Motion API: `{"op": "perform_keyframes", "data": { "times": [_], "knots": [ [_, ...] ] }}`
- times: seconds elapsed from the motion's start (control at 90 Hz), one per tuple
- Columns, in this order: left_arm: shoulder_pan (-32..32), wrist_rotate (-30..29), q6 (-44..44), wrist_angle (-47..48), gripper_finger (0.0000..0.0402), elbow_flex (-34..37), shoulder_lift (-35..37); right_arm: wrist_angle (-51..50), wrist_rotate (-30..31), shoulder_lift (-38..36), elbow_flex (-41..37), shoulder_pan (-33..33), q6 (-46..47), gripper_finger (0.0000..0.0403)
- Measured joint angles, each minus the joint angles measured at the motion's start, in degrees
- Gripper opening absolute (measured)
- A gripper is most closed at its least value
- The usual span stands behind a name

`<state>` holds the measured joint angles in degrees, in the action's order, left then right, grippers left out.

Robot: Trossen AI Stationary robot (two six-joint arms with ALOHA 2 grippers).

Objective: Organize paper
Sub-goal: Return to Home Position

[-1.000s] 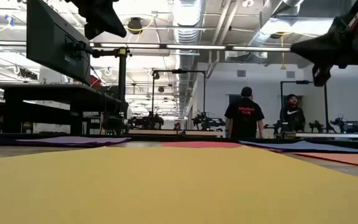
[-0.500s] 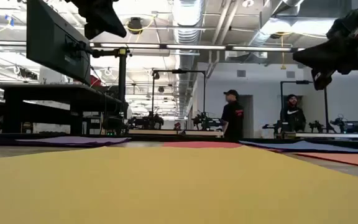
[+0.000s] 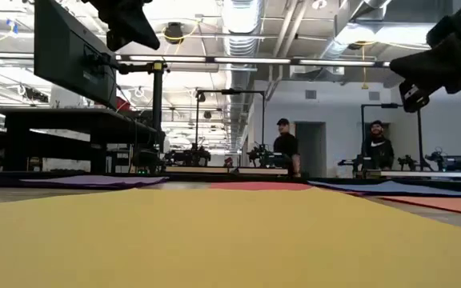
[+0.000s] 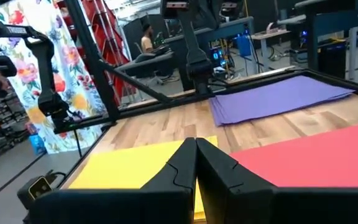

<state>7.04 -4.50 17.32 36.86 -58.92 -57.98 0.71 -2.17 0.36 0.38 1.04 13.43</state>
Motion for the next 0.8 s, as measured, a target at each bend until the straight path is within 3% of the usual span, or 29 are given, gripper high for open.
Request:
{"op": "perform_keyframes", "data": {
  "times": [0.122,0.256,0.511,0.8],
  "knots": [
    [-2.1,-0.4,-1.9,-1.4,0.0,1.6,0.4,0.0,-0.1,0.0,0.0,0.0,0.0,0.0],
    [-4.6,-2.6,-1.7,-9.4,0.0,9.6,4.0,0.1,-0.3,0.0,0.0,0.0,0.0,0.0],
    [-9.9,-2.6,-1.1,-26.0,0.0,28.8,18.6,0.7,-0.8,0.0,0.0,0.0,0.1,0.0],
    [-10.6,-2.7,-3.4,-28.7,0.0,41.0,36.1,0.8,-0.7,0.0,0.0,0.0,0.2,0.0]
  ]
}}
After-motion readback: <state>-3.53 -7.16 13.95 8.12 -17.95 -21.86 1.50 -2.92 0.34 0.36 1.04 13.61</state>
